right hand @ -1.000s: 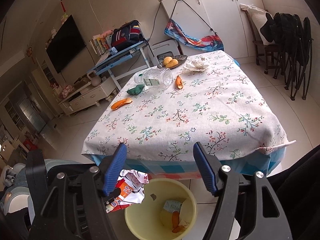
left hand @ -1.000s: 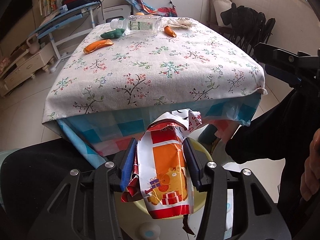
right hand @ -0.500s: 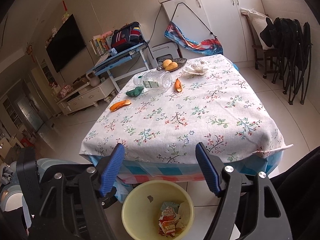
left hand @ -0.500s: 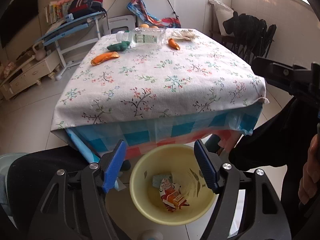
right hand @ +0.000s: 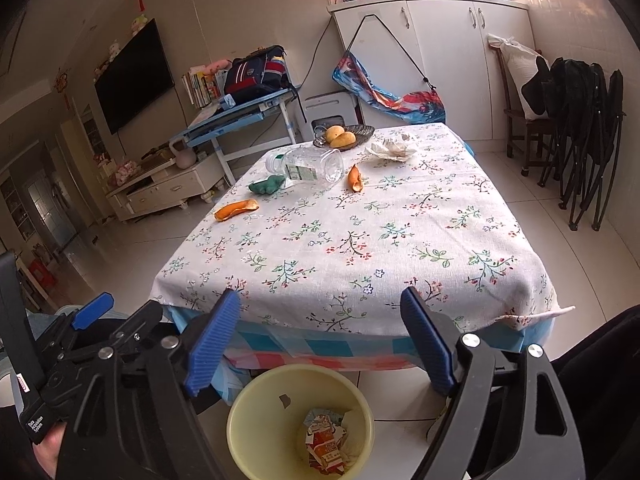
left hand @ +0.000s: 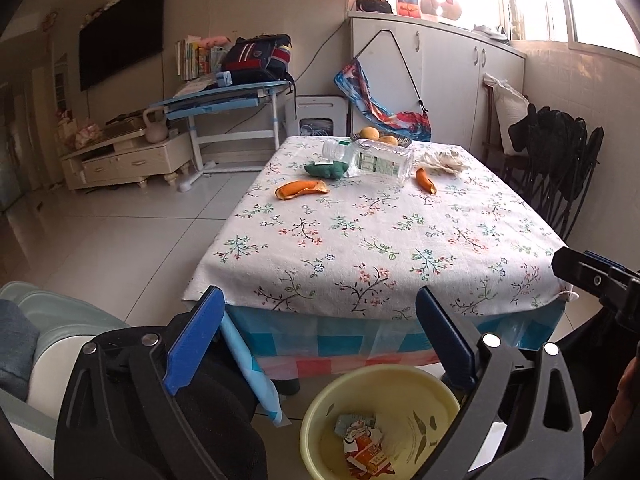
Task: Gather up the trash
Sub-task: 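Raise both open grippers from the bucket back over the table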
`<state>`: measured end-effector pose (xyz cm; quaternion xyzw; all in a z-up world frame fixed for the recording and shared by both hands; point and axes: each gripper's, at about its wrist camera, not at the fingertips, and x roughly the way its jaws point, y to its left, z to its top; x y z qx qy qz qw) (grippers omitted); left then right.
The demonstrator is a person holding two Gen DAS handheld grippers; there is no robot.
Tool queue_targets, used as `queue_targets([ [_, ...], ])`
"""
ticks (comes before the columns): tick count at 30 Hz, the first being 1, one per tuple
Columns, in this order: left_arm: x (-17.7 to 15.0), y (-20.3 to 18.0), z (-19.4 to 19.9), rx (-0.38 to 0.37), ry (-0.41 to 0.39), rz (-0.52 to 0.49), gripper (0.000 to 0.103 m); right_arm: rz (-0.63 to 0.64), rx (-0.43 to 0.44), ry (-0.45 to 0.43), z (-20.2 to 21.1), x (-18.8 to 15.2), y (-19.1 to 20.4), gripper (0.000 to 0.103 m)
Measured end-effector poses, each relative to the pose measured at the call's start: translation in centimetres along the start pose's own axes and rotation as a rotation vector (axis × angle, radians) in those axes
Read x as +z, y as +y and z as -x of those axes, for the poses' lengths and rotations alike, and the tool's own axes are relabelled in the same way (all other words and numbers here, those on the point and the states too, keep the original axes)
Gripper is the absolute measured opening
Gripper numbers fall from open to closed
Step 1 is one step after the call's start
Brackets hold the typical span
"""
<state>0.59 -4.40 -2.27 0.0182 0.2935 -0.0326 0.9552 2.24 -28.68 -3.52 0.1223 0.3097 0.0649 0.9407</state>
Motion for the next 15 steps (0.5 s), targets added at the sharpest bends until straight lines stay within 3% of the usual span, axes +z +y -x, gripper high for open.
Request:
queue_targets([
  [15, 0.01, 0.11, -0.16, 0.017, -0.009, 0.021, 0.094, 0.018, -0.011, 0.015, -0.64, -0.1, 0.24, 0.08],
])
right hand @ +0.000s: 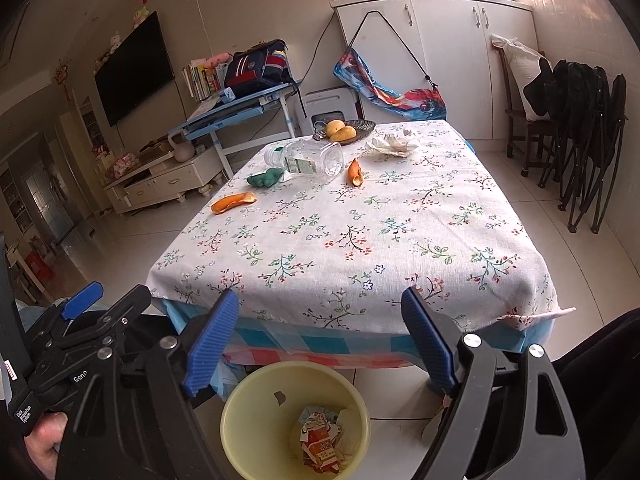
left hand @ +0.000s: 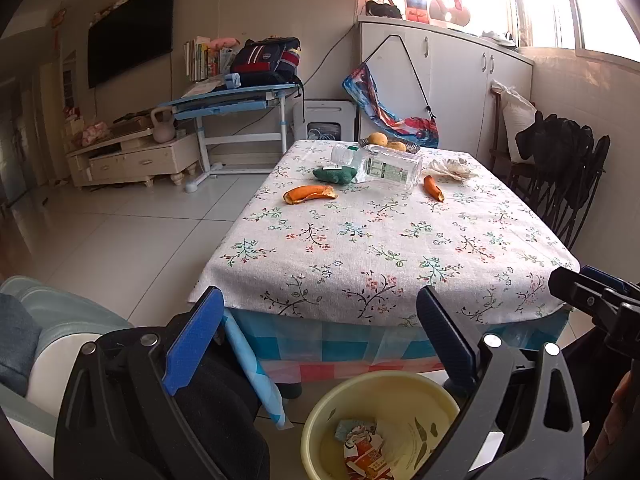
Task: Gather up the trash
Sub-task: 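Raise both open grippers from the bucket back over the table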
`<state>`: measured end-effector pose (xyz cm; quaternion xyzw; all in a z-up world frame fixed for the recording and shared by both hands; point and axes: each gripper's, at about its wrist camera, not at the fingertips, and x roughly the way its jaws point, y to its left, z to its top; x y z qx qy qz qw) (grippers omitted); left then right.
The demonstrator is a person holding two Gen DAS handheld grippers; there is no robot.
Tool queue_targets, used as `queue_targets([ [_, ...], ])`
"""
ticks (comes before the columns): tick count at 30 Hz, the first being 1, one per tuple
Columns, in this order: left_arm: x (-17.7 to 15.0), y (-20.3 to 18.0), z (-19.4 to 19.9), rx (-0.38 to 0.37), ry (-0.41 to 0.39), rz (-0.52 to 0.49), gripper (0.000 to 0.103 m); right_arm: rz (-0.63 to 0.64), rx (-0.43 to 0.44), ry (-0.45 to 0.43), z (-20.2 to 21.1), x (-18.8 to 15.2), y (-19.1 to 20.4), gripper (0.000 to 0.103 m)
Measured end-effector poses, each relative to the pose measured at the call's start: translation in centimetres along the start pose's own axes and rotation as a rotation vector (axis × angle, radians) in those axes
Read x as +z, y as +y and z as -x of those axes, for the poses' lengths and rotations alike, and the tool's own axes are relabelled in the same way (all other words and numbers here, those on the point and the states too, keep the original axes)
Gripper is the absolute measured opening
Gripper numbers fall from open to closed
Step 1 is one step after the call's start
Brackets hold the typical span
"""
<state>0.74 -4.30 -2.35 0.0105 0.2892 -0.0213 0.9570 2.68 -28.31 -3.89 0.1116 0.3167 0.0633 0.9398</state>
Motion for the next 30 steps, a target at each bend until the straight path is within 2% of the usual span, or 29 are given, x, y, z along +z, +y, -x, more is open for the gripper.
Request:
queue_targets([
  [30, -0.4, 1.6, -0.8, 0.001, 0.023, 0.048, 0.096, 0.041, -0.01, 0.037, -1.4, -0.5, 1.7, 0.08],
])
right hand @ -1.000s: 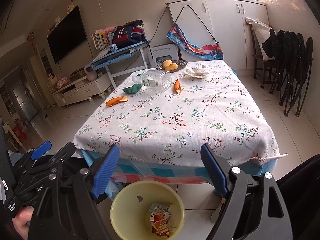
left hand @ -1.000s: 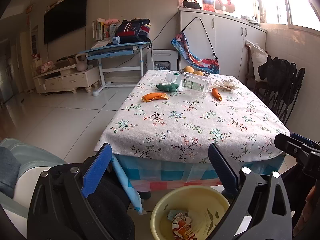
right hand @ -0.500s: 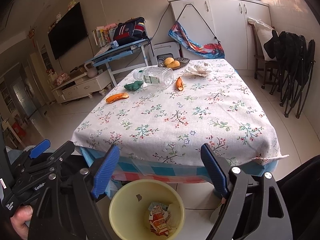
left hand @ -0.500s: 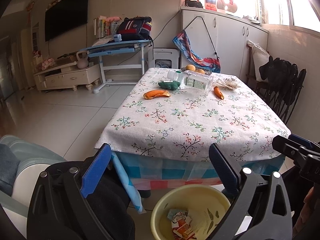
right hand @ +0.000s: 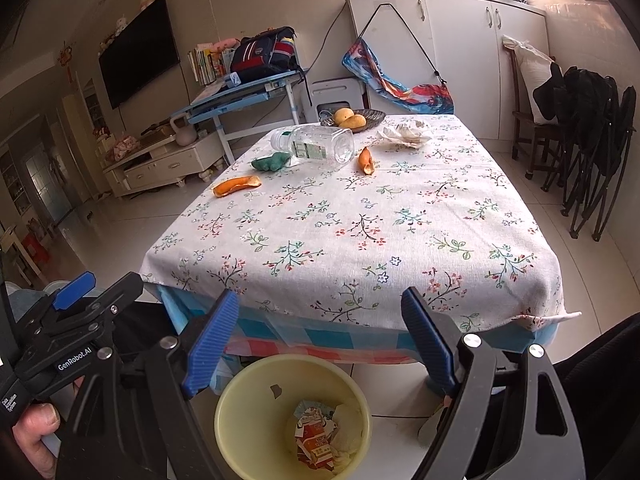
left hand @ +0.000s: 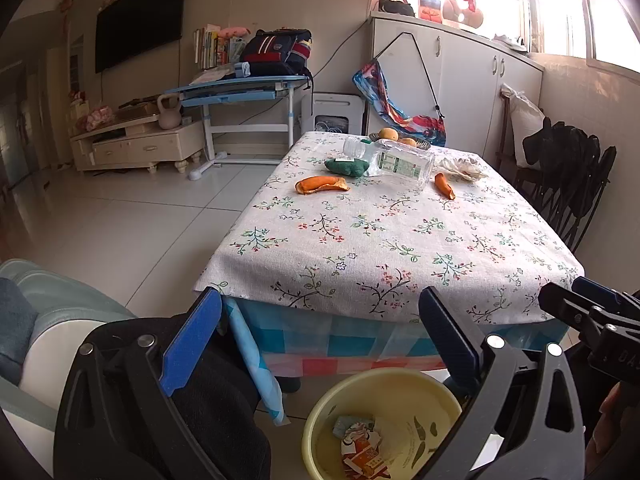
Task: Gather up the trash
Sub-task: 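Raise both open grippers from the bucket back over the table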
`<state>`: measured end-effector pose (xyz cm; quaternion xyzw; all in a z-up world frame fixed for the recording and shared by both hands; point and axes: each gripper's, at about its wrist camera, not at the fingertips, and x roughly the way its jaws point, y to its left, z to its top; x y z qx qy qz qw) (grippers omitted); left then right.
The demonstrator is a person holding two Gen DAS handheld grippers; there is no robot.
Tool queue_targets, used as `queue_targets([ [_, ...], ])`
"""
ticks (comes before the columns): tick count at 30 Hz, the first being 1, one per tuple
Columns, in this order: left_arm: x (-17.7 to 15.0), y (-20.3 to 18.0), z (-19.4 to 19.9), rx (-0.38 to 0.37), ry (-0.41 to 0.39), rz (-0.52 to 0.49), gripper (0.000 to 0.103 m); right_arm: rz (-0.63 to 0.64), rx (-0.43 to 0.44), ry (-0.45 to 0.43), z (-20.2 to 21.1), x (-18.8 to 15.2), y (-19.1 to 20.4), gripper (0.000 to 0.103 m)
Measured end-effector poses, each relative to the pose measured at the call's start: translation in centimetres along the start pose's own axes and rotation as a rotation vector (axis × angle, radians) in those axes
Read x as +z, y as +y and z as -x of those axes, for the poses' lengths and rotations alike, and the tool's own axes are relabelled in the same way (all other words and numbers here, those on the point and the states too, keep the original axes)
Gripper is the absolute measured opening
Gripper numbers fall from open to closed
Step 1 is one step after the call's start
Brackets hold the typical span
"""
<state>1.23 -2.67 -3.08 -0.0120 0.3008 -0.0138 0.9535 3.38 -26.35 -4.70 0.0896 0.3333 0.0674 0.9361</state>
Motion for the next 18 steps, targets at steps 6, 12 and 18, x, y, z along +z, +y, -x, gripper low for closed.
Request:
queue_targets([
  [6, 0.9, -0.1, 0.2, 0.0, -0.046, -0.033, 0.096, -0.034, 0.004, -0.012, -0.8, 1.2, -0.4, 0.08],
  [12, 3.0, 0.6, -1.3, -0.01, -0.06, -0.031, 0.096, -0.018, 0.007, -0.018, -2.2, 3.0, -0.3, 0.08],
  [18, 5.1, 1.4, -4.1, -0.041, -0.042, -0.042, 0.096, 0.003, -0.006, -0.005, -4.2, 5.2, -0.9, 0.08],
])
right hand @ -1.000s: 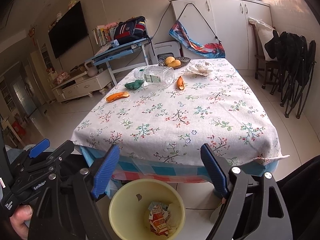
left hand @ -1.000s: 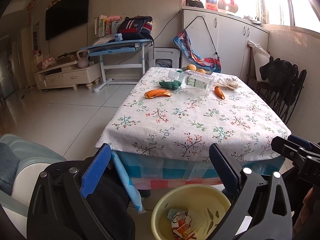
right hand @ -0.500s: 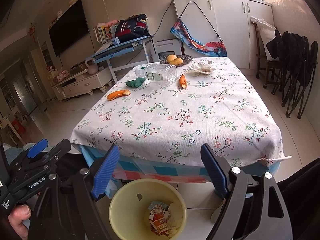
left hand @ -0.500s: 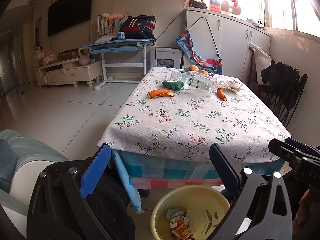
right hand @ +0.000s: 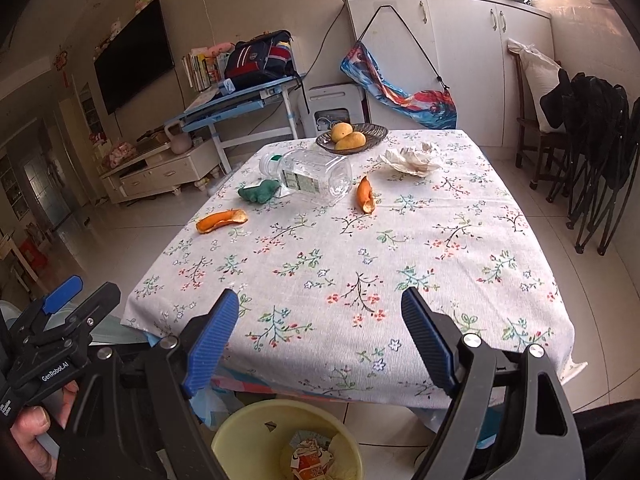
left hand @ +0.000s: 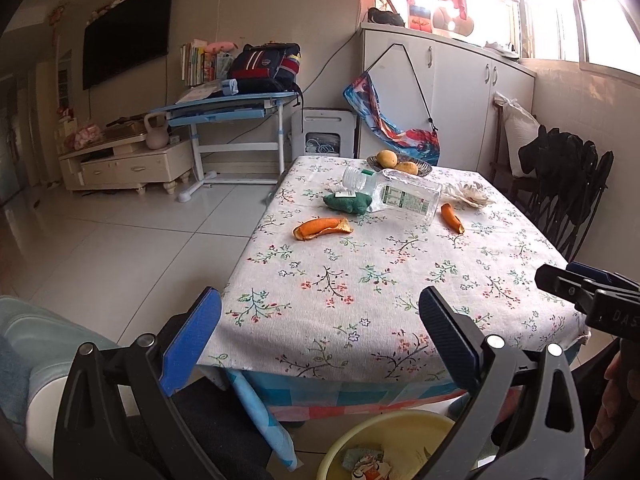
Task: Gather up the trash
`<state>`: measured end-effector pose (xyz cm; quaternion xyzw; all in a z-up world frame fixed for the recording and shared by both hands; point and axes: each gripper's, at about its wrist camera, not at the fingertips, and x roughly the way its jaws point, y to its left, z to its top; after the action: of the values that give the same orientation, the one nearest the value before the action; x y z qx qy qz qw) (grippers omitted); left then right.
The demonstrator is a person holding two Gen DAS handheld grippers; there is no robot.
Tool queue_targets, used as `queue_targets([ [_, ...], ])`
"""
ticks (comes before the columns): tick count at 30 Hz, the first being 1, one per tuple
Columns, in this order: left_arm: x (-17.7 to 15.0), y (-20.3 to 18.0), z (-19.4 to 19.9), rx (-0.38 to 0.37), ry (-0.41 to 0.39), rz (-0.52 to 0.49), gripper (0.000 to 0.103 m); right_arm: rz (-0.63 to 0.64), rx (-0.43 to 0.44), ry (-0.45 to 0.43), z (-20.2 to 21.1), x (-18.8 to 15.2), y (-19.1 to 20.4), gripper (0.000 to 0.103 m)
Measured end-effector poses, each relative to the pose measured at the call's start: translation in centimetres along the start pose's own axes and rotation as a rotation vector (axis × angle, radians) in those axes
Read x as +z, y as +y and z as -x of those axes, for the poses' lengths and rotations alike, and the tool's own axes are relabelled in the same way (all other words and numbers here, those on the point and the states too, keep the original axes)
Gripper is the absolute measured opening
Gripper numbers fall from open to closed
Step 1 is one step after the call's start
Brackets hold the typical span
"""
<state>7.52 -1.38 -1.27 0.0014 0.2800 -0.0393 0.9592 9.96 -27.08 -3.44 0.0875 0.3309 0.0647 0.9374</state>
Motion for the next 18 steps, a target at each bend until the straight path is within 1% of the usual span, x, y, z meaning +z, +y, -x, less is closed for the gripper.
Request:
queue_targets([
  [4, 1.2, 0.4, -2.5, -0.032, 0.023, -0.001, 0.096, 0.011, -0.014, 0.025, -2.2, 1.9, -1.0, 0.08],
  [9, 2.9, 1.0, -6.3, -0.041, 0.061, 0.022, 0.096, -0.002, -0.036, 0.062, -5.2, 3.9, -2.5, 0.079],
  [11, 3.5, 1.2, -7.8, -0.045, 0.077, 0.031, 0.096, -0.002, -0.046, 0.078, -6.4, 4.5, -2.9, 0.076],
  [13, 4.2, 1.2, -9.2, -0.051, 0.087, 0.029, 0.096, -0.003, -0.052, 0.096, -7.7, 5.1, -3.3, 0.07],
  [18, 5.6, 0.8, -12.4, -0.084, 0.116, -0.018, 0.096, 0.0, -0.06, 0.126, -10.4, 6.6, -3.9, 0.063],
])
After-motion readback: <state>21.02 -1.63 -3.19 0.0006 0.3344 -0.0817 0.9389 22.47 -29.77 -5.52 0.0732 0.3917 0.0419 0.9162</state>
